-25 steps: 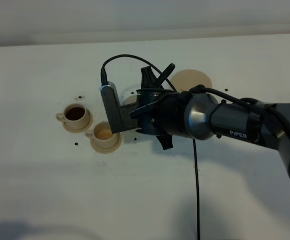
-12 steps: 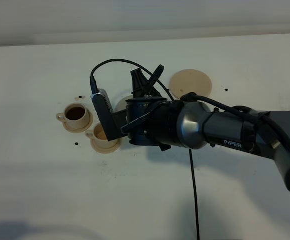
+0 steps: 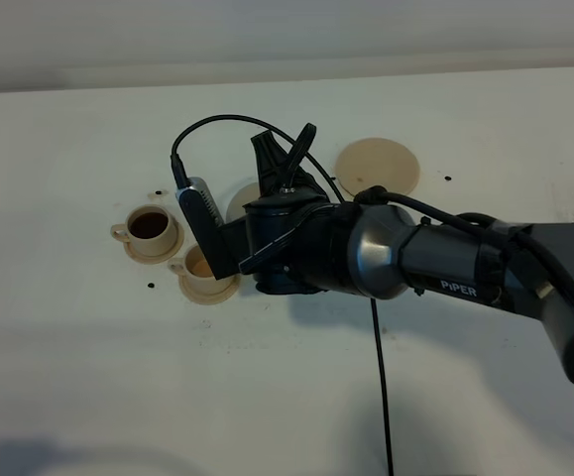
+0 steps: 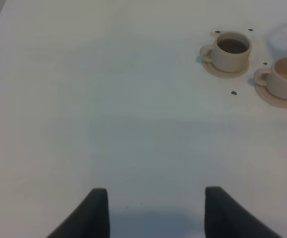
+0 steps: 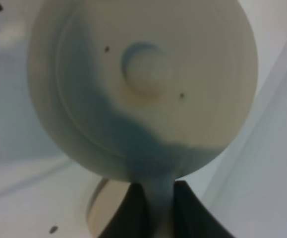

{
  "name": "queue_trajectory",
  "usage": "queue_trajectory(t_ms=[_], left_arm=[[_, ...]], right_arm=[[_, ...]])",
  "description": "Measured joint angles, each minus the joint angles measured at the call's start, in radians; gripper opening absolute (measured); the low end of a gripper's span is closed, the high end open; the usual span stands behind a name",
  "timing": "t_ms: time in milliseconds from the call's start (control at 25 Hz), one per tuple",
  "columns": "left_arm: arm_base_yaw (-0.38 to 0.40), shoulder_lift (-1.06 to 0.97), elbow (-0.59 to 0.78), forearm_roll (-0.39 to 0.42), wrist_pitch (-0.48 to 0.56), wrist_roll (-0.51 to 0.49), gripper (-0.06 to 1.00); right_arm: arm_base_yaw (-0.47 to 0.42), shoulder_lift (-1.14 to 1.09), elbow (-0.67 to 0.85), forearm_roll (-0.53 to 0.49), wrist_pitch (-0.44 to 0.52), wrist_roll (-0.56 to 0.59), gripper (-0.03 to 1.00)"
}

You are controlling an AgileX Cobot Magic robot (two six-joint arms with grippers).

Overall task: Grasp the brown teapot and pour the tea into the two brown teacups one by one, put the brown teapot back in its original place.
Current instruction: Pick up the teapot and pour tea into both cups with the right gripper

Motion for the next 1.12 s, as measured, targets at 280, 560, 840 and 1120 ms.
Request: queue_trajectory(t_ms=[280, 560, 840, 1120], left_arm=[[0.000, 0.000, 0.000, 0.000, 0.000, 0.000, 0.42], [0.000, 0.000, 0.000, 0.000, 0.000, 0.000, 0.42], [0.000, 0.000, 0.000, 0.000, 0.000, 0.000, 0.42], [0.000, 0.000, 0.000, 0.000, 0.000, 0.000, 0.42]], right_arm=[[0.031, 0.000, 0.000, -0.057, 0.027, 0.000, 0.09], [0.035, 0.000, 0.000, -0.076, 0.046, -0.013, 0.09], [0.045, 0.000, 0.000, -0.115, 0.055, -0.023, 0.09], [0.055, 0.000, 0.000, -0.143, 0.050, -0.024, 0.09]])
